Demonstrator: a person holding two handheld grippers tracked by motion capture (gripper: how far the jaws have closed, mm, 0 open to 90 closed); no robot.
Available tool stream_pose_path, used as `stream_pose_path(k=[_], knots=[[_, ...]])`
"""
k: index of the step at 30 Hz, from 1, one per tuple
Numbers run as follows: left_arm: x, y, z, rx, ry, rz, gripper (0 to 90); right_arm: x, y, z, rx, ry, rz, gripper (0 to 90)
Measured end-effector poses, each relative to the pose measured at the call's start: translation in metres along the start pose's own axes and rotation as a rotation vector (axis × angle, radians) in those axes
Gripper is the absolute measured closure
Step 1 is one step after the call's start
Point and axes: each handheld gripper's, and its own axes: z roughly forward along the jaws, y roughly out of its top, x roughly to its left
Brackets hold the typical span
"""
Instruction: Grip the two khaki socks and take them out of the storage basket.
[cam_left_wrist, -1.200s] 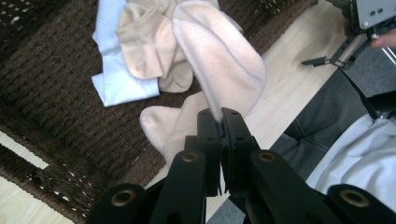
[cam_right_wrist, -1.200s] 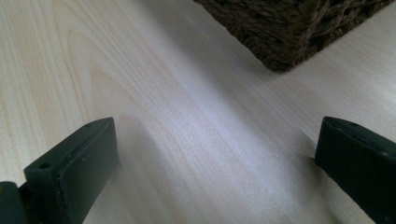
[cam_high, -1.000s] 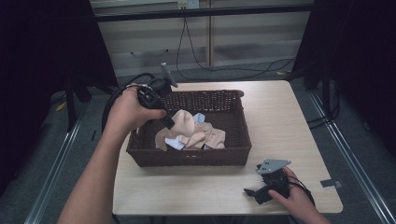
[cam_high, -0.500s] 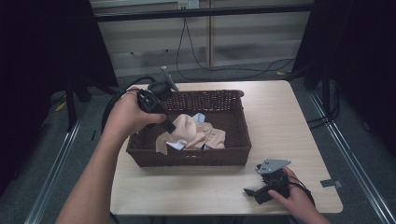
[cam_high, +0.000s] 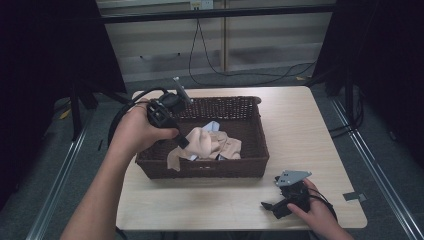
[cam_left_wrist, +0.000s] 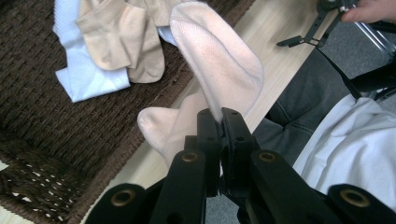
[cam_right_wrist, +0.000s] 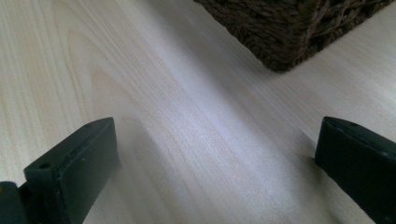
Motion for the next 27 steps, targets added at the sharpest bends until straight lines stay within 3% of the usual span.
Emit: stream_pose_path(k=[10,16,24,25,26,27], knots=[[-0.011,-0.001,0.012,0.021,-0.023,0.039,87.2,0.0,0.0,0.0,0.0,0.0,0.0,0.0],[-0.017,-0.002,0.017,0.007,-0.031,0.059,87.0,0.0,0.0,0.0,0.0,0.0,0.0,0.0],[-0.023,-0.005,0.039,0.022,-0.062,0.076,86.8,0.0,0.0,0.0,0.0,0.0,0.0,0.0],[-0.023,-0.005,0.042,0.016,-0.071,0.067,85.5,0.0,0.0,0.0,0.0,0.0,0.0,0.0],[-0.022,-0.004,0.043,0.017,-0.073,0.086,85.5,0.0,0.0,0.0,0.0,0.0,0.0,0.0],[-0.022,-0.004,0.045,0.011,-0.064,0.08,80.5,0.0,0.0,0.0,0.0,0.0,0.0,0.0]])
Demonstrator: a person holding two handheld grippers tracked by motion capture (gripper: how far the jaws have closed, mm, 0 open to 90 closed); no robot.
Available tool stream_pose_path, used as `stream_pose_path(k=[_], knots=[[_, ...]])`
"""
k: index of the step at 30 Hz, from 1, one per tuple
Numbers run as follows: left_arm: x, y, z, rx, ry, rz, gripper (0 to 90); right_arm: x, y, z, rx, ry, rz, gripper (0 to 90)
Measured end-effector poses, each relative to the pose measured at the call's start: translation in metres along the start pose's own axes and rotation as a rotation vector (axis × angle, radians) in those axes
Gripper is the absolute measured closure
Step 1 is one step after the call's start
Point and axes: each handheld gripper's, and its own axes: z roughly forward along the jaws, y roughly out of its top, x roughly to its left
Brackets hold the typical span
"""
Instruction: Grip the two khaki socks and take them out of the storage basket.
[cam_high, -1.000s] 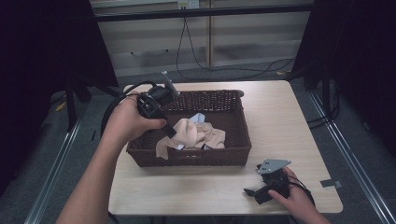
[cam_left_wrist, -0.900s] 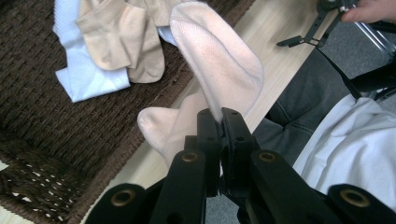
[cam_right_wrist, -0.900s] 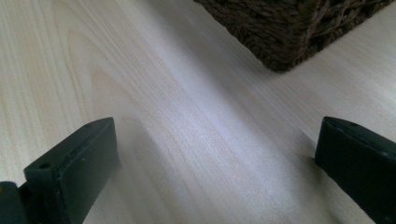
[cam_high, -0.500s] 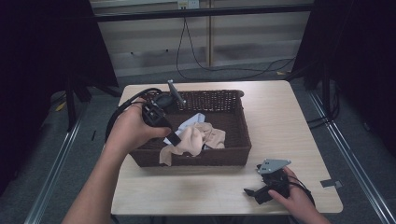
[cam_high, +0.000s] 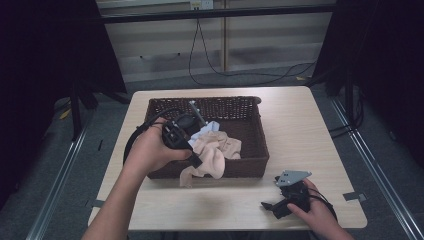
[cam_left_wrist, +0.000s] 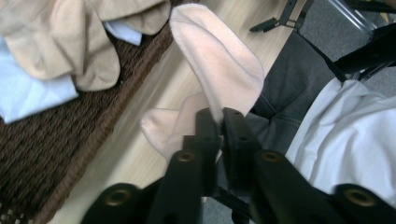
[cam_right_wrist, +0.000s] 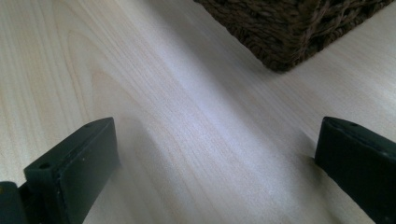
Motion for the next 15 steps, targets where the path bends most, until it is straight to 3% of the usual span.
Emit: stream_pose_path(k=[4,7,13,15], knots=[[0.002,0.003,0.0,-0.024,0.038,0.001,50.2,0.0,0.0,0.0,0.0,0.0,0.0,0.0],[0.005,0.007,-0.003,-0.051,0.069,0.012,44.5,0.0,0.0,0.0,0.0,0.0,0.0,0.0],[0.021,0.019,0.002,-0.077,0.169,-0.009,20.8,0.0,0.0,0.0,0.0,0.0,0.0,0.0],[0.024,0.021,0.003,-0.08,0.173,-0.011,17.4,0.0,0.0,0.0,0.0,0.0,0.0,0.0]])
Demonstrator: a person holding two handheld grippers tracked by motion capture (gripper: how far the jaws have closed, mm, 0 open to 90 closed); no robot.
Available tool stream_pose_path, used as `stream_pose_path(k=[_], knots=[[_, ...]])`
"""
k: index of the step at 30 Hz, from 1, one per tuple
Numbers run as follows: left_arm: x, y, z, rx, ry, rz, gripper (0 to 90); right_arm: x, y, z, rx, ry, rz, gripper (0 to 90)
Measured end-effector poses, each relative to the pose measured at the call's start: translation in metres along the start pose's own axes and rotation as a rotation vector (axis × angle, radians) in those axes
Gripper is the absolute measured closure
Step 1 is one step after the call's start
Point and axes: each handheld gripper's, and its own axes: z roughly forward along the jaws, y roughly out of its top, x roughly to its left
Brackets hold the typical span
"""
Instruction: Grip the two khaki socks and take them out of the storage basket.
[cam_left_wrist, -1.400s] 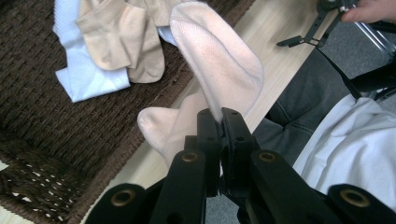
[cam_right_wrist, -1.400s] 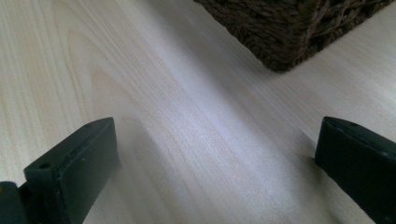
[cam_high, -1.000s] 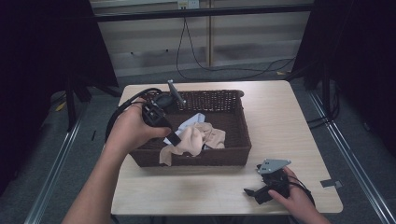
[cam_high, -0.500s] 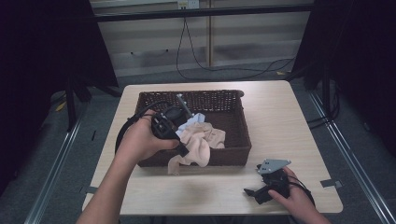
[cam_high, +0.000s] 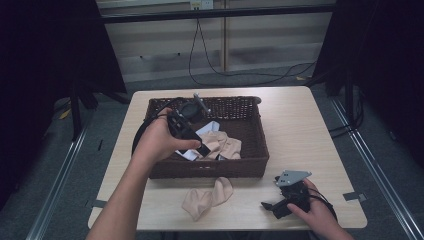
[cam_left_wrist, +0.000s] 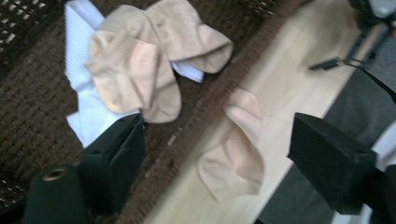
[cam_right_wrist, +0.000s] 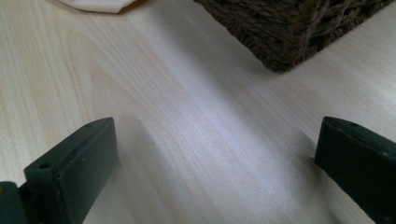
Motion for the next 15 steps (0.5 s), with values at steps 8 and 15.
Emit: stream_pose_path(k=[8,15], knots=[[0.02,0.015,0.021,-0.001,0.039,-0.031,11.7,0.0,0.0,0.0,0.0,0.0,0.0,0.0],[0.033,0.024,0.042,0.019,0.049,-0.058,10.3,0.0,0.0,0.0,0.0,0.0,0.0,0.0]])
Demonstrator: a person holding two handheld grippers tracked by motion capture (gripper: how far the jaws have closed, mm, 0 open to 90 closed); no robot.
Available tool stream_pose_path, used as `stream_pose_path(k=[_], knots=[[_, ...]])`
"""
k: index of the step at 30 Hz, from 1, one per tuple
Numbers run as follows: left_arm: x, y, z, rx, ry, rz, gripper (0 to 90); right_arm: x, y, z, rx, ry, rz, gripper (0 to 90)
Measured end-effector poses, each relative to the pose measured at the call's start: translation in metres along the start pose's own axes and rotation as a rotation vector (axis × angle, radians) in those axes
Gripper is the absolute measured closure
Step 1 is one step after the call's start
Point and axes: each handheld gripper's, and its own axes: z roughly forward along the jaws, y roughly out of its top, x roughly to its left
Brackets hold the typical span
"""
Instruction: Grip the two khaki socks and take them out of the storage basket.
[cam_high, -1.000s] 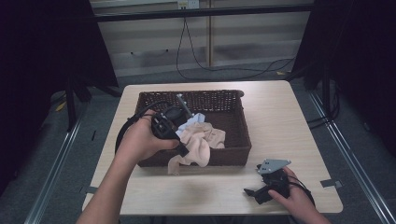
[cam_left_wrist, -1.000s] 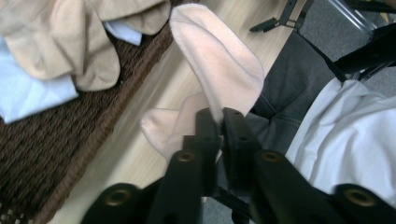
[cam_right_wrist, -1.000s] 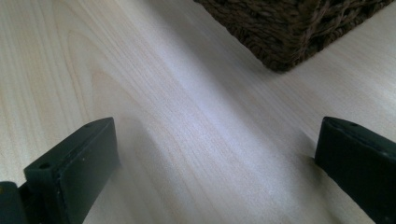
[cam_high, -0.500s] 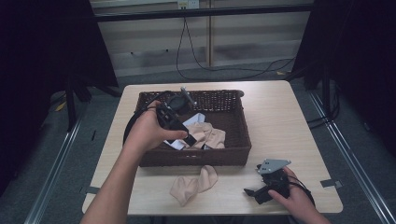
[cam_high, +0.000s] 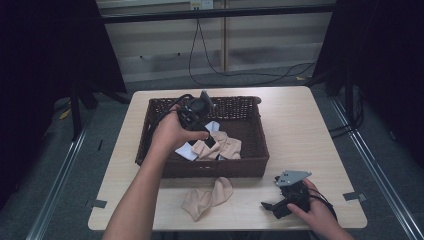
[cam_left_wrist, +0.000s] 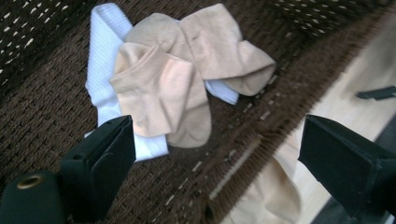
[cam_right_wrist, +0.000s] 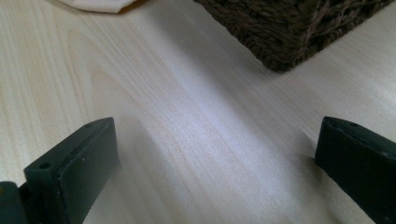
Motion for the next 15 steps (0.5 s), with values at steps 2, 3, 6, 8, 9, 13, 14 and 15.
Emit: stream_pose_path(k=[2,3,6,8,9,13,14,15], knots=[[0.004,0.002,0.006,0.001,-0.006,-0.012,10.3,0.0,0.0,0.0,0.0,0.0,0.0,0.0],[0.005,0.003,0.009,-0.003,-0.009,-0.018,10.3,0.0,0.0,0.0,0.0,0.0,0.0,0.0],[0.011,0.004,0.018,-0.006,-0.009,-0.031,10.3,0.0,0.0,0.0,0.0,0.0,0.0,0.0],[0.014,0.004,0.024,-0.002,-0.002,-0.02,10.3,0.0,0.0,0.0,0.0,0.0,0.0,0.0],[0.015,0.004,0.027,-0.006,-0.003,-0.017,10.3,0.0,0.0,0.0,0.0,0.0,0.0,0.0],[0.024,0.001,0.038,-0.003,0.007,-0.067,9.8,0.0,0.0,0.0,0.0,0.0,0.001,0.0],[0.026,0.001,0.041,-0.005,0.007,-0.079,9.8,0.0,0.0,0.0,0.0,0.001,0.001,0.0],[0.028,0.0,0.043,-0.001,0.012,-0.079,9.8,0.0,0.0,0.0,0.0,0.001,0.001,0.0]])
